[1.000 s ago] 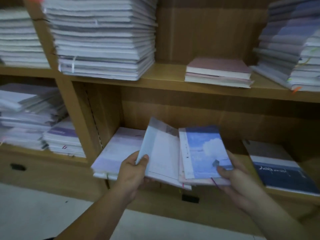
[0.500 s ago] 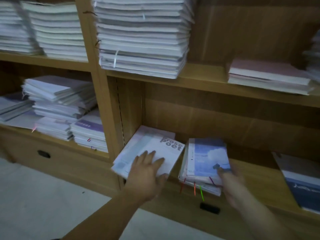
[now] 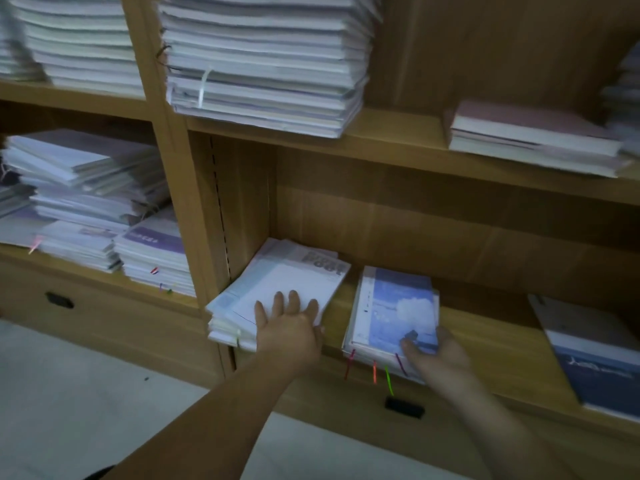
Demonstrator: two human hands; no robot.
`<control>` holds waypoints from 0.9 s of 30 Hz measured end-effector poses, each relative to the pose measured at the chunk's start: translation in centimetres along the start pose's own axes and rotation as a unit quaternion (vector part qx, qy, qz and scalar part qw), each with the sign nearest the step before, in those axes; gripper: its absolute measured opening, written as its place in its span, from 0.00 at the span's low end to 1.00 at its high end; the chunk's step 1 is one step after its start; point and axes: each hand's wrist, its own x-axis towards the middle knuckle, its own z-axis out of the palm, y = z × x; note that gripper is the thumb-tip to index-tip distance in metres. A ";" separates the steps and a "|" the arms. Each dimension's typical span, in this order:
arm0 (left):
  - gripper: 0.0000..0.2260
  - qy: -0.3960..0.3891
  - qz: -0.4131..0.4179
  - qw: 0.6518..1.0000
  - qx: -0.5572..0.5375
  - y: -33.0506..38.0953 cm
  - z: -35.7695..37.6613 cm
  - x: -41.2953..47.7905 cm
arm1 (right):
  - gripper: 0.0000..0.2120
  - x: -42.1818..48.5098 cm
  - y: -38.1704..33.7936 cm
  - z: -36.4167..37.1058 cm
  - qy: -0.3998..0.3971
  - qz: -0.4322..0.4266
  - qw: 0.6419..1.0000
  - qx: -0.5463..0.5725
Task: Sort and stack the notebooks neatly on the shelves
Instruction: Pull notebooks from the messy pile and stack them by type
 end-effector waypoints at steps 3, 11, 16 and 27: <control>0.13 0.135 0.061 0.986 -0.076 2.6 -0.2 0.4 | 0.42 -0.1 0.3 -0.5 -0.033 -0.007 0.999 -0.006; 0.31 -0.064 -0.044 0.946 -0.316 7.6 3.1 2.6 | 0.05 0.8 2.0 -1.3 -0.031 0.008 0.985 0.170; 0.18 -0.089 -0.022 0.913 -0.398 9.5 3.8 1.2 | 0.08 1.1 2.7 -4.6 0.016 0.040 0.989 0.140; 0.18 -0.126 -0.148 0.780 -0.595 13.3 2.9 -1.0 | 0.09 1.6 5.2 -4.7 0.000 0.131 0.969 0.208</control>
